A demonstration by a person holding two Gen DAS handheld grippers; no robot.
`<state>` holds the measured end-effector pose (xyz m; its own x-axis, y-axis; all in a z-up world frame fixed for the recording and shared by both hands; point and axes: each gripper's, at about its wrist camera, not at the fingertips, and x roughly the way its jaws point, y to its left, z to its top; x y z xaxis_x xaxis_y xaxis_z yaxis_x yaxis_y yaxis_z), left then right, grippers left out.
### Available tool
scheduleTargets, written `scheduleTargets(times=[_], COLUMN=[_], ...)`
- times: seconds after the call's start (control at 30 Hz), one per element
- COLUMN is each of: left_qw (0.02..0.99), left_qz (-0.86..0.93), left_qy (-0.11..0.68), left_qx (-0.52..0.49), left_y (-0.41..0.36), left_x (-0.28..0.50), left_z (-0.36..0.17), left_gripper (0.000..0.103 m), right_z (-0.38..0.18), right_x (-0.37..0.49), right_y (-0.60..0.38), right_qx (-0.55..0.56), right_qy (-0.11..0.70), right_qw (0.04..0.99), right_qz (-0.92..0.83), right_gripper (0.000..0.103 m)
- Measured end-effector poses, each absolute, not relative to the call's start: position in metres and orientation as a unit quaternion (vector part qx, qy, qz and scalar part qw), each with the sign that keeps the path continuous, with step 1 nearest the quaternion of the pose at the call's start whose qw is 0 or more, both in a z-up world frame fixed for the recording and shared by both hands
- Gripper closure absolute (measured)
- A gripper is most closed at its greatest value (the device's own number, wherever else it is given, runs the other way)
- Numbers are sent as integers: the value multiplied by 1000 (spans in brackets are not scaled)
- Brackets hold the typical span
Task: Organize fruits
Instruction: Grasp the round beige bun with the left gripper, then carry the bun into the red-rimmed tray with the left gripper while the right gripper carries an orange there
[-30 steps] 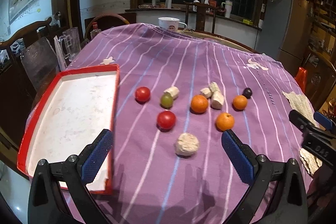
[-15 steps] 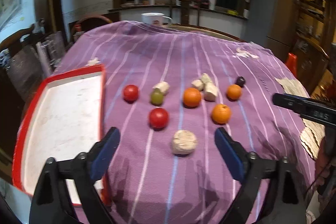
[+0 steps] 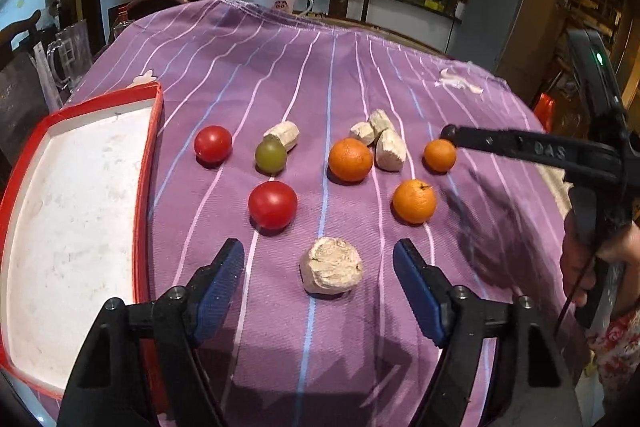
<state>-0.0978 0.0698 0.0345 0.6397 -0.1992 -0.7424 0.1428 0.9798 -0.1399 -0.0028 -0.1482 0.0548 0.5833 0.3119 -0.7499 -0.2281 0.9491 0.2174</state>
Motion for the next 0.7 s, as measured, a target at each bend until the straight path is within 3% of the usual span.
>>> scheduleTargets(times=[0.13,0.23,0.3,0.37,0.43,0.57,0.7], left_qw=[895,895,893,889,892,894,898], left_qz=[-107,-108,-106,-105,-96,-96,-100], left_qy=[431,432,437,446,441,437,428], left_qx=[-36,-27,-16,-9,8,7,-17], left_y=[65,59,55,52,47,48,57], left_x=[-89,-84,-80,-77,-79,-79,-85], left_z=[27,24,20,14,12,13,21], left_gripper=[27,34,42,62,68,69,69], right_z=[44,38,34,30,26,23,26], right_x=[7,13,15,17,18,18,13], right_y=[-146,-144,-141,-139,-138,-135,-131], right_qx=[53,50,47,44,44,51,46], right_qy=[439,444,445,449,451,453,450], right_qw=[885,883,883,881,880,877,878], right_qz=[147,144,142,139,140,152,157], right_gripper=[46,46,46,46,47,63,67])
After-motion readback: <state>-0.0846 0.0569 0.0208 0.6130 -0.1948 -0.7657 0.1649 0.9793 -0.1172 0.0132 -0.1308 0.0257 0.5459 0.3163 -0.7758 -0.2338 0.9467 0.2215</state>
